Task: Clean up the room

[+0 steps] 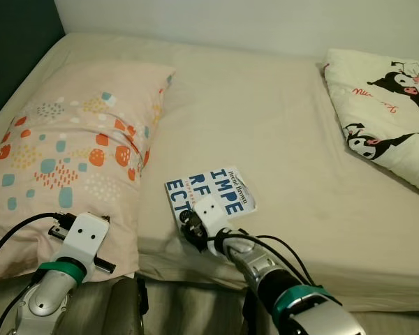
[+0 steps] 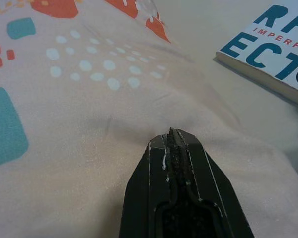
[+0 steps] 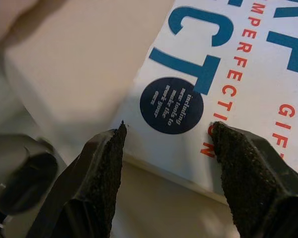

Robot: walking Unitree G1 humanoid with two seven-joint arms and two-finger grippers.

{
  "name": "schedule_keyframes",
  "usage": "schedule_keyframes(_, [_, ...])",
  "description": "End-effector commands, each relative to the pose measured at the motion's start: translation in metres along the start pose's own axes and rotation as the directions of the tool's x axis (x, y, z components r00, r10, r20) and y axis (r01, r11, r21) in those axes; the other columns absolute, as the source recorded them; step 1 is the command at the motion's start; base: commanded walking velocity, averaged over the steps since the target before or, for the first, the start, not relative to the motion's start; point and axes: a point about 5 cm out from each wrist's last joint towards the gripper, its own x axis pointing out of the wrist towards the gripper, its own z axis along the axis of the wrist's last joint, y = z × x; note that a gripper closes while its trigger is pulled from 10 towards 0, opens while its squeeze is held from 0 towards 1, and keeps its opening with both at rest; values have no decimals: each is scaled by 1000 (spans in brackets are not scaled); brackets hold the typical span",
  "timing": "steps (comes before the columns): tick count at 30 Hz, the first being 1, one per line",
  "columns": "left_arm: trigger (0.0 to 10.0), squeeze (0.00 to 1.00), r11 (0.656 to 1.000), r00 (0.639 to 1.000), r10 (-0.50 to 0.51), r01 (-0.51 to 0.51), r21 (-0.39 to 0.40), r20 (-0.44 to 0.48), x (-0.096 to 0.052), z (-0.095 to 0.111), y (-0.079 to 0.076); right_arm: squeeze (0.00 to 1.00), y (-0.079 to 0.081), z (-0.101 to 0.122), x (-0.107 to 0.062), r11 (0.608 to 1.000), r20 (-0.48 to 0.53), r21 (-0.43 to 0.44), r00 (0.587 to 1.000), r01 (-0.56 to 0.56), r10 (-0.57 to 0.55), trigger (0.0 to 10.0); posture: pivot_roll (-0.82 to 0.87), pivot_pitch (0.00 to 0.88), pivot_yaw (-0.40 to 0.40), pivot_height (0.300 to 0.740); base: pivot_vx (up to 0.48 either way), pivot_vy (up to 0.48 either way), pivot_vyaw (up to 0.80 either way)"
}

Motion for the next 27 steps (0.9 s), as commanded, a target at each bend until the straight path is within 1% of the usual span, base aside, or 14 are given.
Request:
schedule_keyframes(1, [10000,0,1000,999,-19,19,-4,-36,-1,-7,-5,0,-6,-26,-6,994,-105,17,989,104,-102,10000,250,124,-24,559,0,0,0])
schedule_keyframes(3, [10000,0,1000,999,-19,19,-4,-36,0,-7,-5,0,-22,-33,-12,969,-138,52,963,241,-232,10000,250,124,-24,559,0,0,0])
schedule_keyframes(5, [10000,0,1000,999,-19,19,-3,-36,0,-7,-5,0,-23,-33,-12,968,-139,55,962,244,-235,10000,250,124,-24,559,0,0,0])
schedule_keyframes(8, [10000,0,1000,999,-21,21,-4,-35,0,-7,-5,0,-45,-41,-22,920,-158,122,922,373,-353,10000,250,124,-24,559,0,0,0])
schedule_keyframes(10, [10000,0,1000,999,-24,24,-6,-35,0,-8,-6,0,-64,-50,-34,869,-173,168,882,465,-439,10000,239,116,-25,559,0,0,0])
schedule_keyframes(13, [10000,0,1000,999,-25,25,-6,-34,0,-8,-7,0,-69,-53,-37,855,-177,177,870,487,-459,10000,239,116,-25,559,0,0,0])
schedule_keyframes(15, [10000,0,1000,999,-27,26,-9,-33,0,-8,-8,0,-77,-59,-44,831,-184,193,851,522,-492,10000,236,114,-26,559,0,0,0])
schedule_keyframes(17, [10000,0,999,999,-30,30,-13,-31,1,-7,-11,0,-91,-72,-58,781,-207,206,806,590,-554,10000,230,110,-27,559,0,0,0])
schedule_keyframes(18, [10000,0,999,999,-30,30,-13,-31,1,-7,-11,0,-91,-72,-58,781,-207,206,806,590,-554,10000,230,110,-27,559,0,0,0])
schedule_keyframes(19, [10000,0,999,999,-32,32,-15,-31,1,-8,-12,0,-98,-79,-66,754,-222,206,780,624,-585,10000,230,110,-27,559,0,0,0])
schedule_keyframes(22, [10000,0,999,999,-34,33,-15,-31,1,-8,-13,0,-102,-83,-71,734,-234,207,762,646,-604,10000,226,110,-28,559,0,0,0])
schedule_keyframes(25, [10000,0,999,999,-39,38,-18,-25,6,-7,-15,0,-120,-80,-83,650,-202,256,697,715,-688,10000,215,107,-29,559,0,0,0])
schedule_keyframes(26, [10000,0,999,999,-39,38,-18,-25,6,-7,-15,0,-120,-80,-83,650,-202,256,697,715,-688,10000,215,107,-29,559,0,0,0])
schedule_keyframes(27, [10000,0,999,999,-40,40,-19,-23,7,-6,-16,0,-127,-73,-85,617,-167,285,672,733,-721,10000,215,107,-29,559,0,0,0])
